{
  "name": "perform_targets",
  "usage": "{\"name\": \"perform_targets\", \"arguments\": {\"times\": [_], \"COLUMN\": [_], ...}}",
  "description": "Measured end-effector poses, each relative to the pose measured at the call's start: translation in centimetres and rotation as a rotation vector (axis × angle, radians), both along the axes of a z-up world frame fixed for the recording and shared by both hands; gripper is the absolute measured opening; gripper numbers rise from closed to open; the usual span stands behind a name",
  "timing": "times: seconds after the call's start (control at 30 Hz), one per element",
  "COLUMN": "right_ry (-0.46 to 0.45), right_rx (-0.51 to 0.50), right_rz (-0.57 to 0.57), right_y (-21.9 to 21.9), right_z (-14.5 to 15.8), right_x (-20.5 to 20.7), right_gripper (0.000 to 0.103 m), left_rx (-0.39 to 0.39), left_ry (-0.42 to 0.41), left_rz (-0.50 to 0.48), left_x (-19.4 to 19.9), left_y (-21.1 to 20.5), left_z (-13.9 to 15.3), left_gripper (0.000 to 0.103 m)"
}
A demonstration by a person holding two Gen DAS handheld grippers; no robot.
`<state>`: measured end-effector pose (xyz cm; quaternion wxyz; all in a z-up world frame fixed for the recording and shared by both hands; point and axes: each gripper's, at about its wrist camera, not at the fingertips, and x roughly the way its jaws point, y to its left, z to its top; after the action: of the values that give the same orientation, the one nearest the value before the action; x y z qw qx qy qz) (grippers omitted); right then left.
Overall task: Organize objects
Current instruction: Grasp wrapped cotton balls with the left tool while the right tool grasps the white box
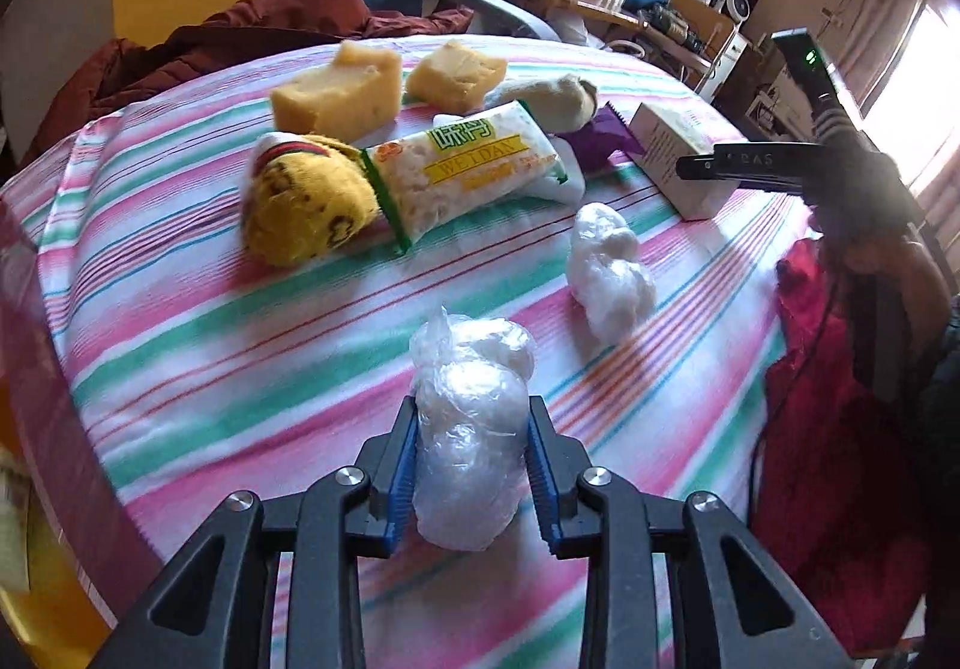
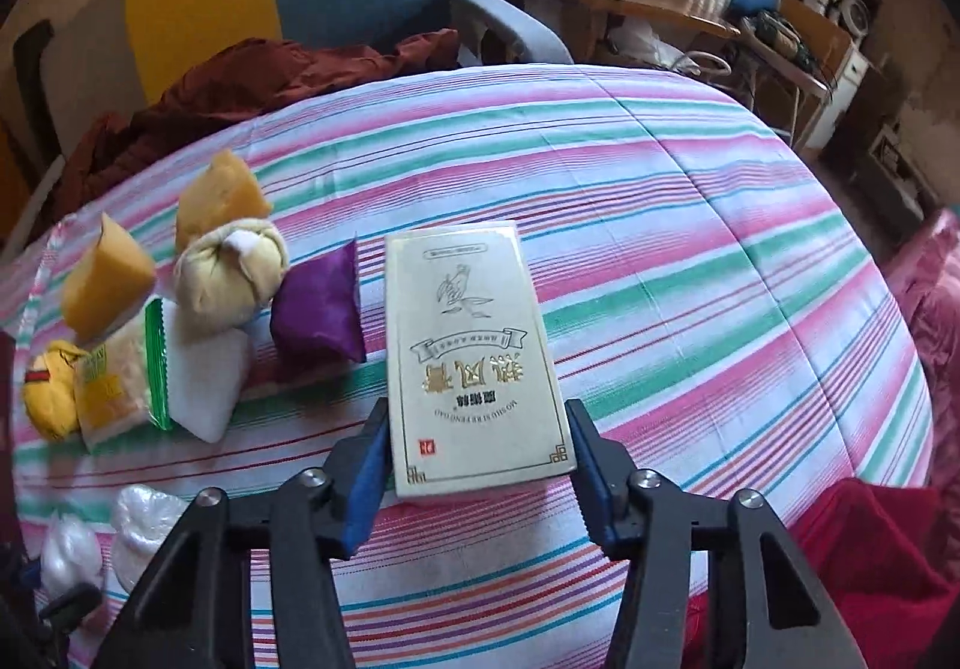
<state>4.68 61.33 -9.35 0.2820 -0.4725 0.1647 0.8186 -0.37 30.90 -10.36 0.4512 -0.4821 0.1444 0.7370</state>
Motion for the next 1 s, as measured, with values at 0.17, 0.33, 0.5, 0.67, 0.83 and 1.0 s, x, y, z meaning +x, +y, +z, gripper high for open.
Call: {"name": "perform_targets", "arguments": {"times": [0.17, 0.33, 0.5, 0.67, 0.83, 1.0], "right_ry": [0.078, 0.146, 0.209, 0.271, 0.352, 0.389], "right_rx": [-0.021, -0.067, -0.07, -0.039, -0.025, -0.09], "right_rz": [-0.048, -0.081, -0.053, 0.063, 0.232, 0.418], "right_y": [0.4, 0.7, -0.8, -5.3, -12.0, -19.3], "right_z": [1.4, 2.4, 4.8, 8.6, 12.2, 13.2], "right_x": [1.2, 2.2, 2.3, 1.5, -0.5, -3.0], "right_gripper": [0.051, 0.051, 0.051, 0.051, 0.051, 0.051], "left_rx": [0.041, 0.09, 0.139, 0.182, 0.191, 0.198], "left_ry": [0.031, 0.067, 0.09, 0.117, 0.1, 0.094], "left_rz": [0.026, 0.086, 0.201, 0.349, 0.499, 0.578], "left_x": [0.7, 0.5, -0.9, -2.8, -4.2, -4.2], "left_y": [-3.0, -6.0, -11.2, -17.5, -23.1, -26.7], "left_z": [2.4, 5.0, 7.3, 8.8, 8.4, 7.9], "left_gripper": [0.032, 0.032, 0.032, 0.033, 0.033, 0.033]}}
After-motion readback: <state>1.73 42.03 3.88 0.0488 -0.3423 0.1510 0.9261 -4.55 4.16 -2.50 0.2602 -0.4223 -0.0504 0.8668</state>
